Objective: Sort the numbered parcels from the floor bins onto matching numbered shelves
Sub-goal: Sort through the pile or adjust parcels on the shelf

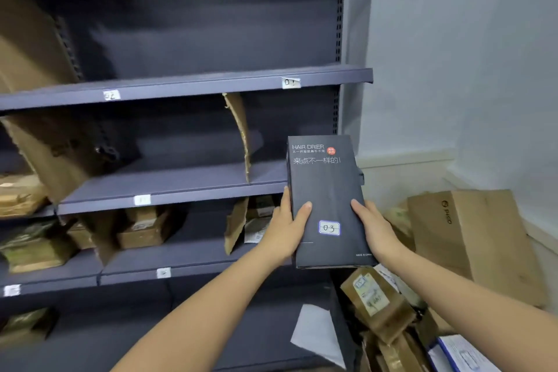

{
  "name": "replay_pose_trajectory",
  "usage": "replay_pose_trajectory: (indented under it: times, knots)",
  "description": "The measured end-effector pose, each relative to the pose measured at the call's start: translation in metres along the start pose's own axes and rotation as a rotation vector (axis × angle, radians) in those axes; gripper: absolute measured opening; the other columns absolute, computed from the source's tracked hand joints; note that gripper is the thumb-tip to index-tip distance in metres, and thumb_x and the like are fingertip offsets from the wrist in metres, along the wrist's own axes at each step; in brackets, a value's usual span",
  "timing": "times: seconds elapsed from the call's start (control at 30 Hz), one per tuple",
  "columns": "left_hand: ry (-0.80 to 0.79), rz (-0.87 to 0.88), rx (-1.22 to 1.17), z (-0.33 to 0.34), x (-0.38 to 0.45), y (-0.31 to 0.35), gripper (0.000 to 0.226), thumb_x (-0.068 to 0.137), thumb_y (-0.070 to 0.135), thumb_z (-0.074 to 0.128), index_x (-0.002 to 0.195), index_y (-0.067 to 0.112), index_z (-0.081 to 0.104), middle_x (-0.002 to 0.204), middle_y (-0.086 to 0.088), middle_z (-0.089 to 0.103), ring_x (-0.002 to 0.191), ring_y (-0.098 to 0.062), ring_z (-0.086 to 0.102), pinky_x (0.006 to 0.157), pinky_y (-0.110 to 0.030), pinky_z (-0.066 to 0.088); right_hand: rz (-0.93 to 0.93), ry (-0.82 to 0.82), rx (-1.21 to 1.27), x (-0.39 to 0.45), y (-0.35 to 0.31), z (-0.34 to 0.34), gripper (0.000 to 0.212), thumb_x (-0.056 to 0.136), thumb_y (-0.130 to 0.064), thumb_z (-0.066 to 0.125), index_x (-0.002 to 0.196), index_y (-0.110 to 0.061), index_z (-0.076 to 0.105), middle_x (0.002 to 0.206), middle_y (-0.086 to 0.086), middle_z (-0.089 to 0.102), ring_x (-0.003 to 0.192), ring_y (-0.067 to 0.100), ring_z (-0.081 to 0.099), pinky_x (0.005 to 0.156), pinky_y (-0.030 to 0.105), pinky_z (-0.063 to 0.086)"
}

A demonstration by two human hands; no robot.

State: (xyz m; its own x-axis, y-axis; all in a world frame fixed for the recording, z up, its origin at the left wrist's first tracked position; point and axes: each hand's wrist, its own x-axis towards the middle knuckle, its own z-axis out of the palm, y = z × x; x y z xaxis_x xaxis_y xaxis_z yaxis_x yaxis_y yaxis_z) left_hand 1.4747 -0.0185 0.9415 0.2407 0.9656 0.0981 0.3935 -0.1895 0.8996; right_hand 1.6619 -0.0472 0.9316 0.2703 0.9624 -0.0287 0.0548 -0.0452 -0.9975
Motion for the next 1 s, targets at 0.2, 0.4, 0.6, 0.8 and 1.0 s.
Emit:
replay_pose_trajectory:
  times: [0.2,0.4,0.6,0.8,1.0]
  knots:
    - [0.129,-0.071,-0.014,-0.075,-0.033,-0.03,0.075,0.077,0.073,0.039,0.145,0.055,0.014,0.138,0.013,0.05,0.127,-0.012,0.048,0.109,-0.043,0.038,-0.028,-0.131,-0.038,0.0,0.0,0.086,0.024,0.097,-0.044,0.049,0.119,-0.038,0.053,0.112,-0.007,0.066,0.101,0.018,0.064,0.095,0.04,0.049]
    - [0.19,-0.163,-0.017,-0.157,-0.073,-0.069,0.082,0.073,0.079,0.036,0.146,0.057,0.005,0.142,0.011,0.047,0.128,-0.014,0.047,0.11,-0.043,0.037,-0.041,-0.225,-0.045,-0.032,-0.004,0.181,0.025,0.098,-0.04,0.048,0.122,-0.035,0.054,0.112,-0.005,0.066,0.099,0.015,0.063,0.081,0.03,0.048]
    - [0.232,-0.136,-0.011,-0.249,-0.105,-0.104,0.075,0.082,0.073,0.04,0.148,0.053,0.009,0.142,0.011,0.046,0.124,-0.009,0.049,0.106,-0.036,0.039,-0.056,-0.282,-0.049,-0.066,-0.018,0.278,0.026,0.099,-0.04,0.048,0.124,-0.034,0.052,0.114,-0.003,0.065,0.101,0.016,0.062,0.085,0.033,0.048]
    - [0.29,-0.094,0.026,-0.337,-0.138,-0.124,0.059,0.096,0.054,0.042,0.147,0.051,0.015,0.138,0.015,0.047,0.124,-0.008,0.047,0.105,-0.03,0.037,-0.077,-0.321,-0.047,-0.093,-0.032,0.367,0.027,0.098,-0.044,0.048,0.124,-0.037,0.051,0.117,-0.003,0.065,0.103,0.018,0.063,0.099,0.043,0.047]
    - [0.372,-0.121,0.024,-0.413,-0.165,-0.131,0.058,0.097,0.052,0.041,0.148,0.048,0.014,0.135,0.014,0.05,0.12,-0.011,0.051,0.106,-0.034,0.039,-0.103,-0.381,-0.044,-0.113,-0.063,0.444,0.03,0.097,-0.045,0.047,0.124,-0.034,0.053,0.114,-0.002,0.066,0.101,0.019,0.063,0.09,0.038,0.049]
